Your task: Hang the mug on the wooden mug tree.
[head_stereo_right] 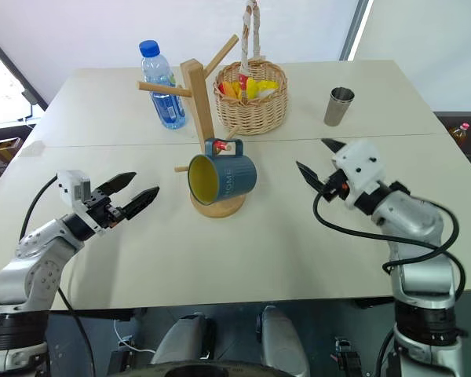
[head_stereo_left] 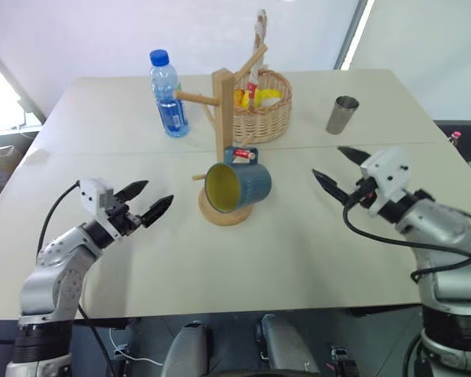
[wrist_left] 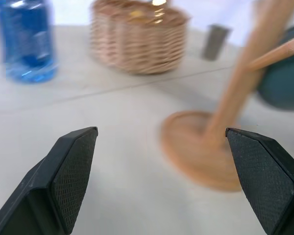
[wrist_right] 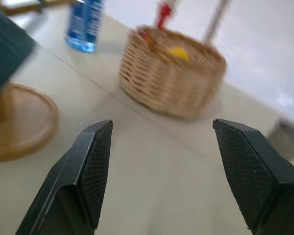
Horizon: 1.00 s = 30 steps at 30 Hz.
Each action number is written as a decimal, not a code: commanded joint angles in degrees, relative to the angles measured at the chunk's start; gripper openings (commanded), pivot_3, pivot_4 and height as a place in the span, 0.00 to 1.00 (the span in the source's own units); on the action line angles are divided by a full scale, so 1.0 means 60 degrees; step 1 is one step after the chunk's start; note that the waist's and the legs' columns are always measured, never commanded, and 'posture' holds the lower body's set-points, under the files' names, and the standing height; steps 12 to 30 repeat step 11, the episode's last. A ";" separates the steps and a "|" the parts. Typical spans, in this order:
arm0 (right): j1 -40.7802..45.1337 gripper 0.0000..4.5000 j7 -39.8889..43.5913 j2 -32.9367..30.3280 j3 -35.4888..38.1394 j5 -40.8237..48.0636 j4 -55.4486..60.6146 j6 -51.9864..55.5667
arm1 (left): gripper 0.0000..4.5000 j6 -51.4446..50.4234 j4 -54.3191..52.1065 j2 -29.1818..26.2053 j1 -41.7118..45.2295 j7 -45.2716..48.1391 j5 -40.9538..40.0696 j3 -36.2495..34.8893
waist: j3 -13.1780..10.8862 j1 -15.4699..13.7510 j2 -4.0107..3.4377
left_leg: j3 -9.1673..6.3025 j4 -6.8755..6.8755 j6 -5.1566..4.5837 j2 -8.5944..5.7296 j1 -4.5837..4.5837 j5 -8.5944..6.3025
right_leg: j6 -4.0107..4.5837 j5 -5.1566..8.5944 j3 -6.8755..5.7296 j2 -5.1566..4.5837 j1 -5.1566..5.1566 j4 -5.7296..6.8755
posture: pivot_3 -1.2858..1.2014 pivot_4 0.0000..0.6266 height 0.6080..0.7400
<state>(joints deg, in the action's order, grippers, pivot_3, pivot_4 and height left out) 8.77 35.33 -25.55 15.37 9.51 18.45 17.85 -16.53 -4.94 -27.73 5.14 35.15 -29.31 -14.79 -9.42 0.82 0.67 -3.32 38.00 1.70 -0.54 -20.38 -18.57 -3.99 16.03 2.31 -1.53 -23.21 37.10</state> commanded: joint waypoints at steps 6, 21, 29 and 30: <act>-0.0471 0.75 -0.0878 0.1027 0.0102 0.0472 -0.1548 -0.1407 | 1.00 0.0978 0.0384 0.0422 0.0044 -0.1592 0.1105 -0.0493 | 0.0000 -0.0013 0.0000 | 0.0001 -0.0001 0.0001 -0.0001 -0.0006 0.0000 | -0.0001 -0.0001 -0.0001 -0.0002 -0.0006 -0.0001 | 0.52 0.24 1.00; -0.0451 0.75 -0.0853 0.1046 -0.0208 0.0497 -0.1955 -0.1720 | 1.00 0.1062 0.0232 0.0437 -0.0234 -0.1547 0.1101 -0.0544 | 0.0000 -0.0008 0.0000 | 0.0001 -0.0001 0.0002 -0.0001 -0.0004 0.0000 | -0.0001 -0.0001 -0.0001 -0.0003 -0.0004 -0.0001 | 0.52 0.24 1.00; -0.0451 0.75 -0.0853 0.1046 -0.0208 0.0497 -0.1955 -0.1720 | 1.00 0.1062 0.0232 0.0437 -0.0234 -0.1547 0.1101 -0.0544 | 0.0000 -0.0008 0.0000 | 0.0001 -0.0001 0.0002 -0.0001 -0.0004 0.0000 | -0.0001 -0.0001 -0.0001 -0.0003 -0.0004 -0.0001 | 0.52 0.24 1.00; -0.0451 0.75 -0.0853 0.1046 -0.0208 0.0497 -0.1955 -0.1720 | 1.00 0.1062 0.0232 0.0437 -0.0234 -0.1547 0.1101 -0.0544 | 0.0000 -0.0008 0.0000 | 0.0001 -0.0001 0.0002 -0.0001 -0.0004 0.0000 | -0.0001 -0.0001 -0.0001 -0.0003 -0.0004 -0.0001 | 0.52 0.24 1.00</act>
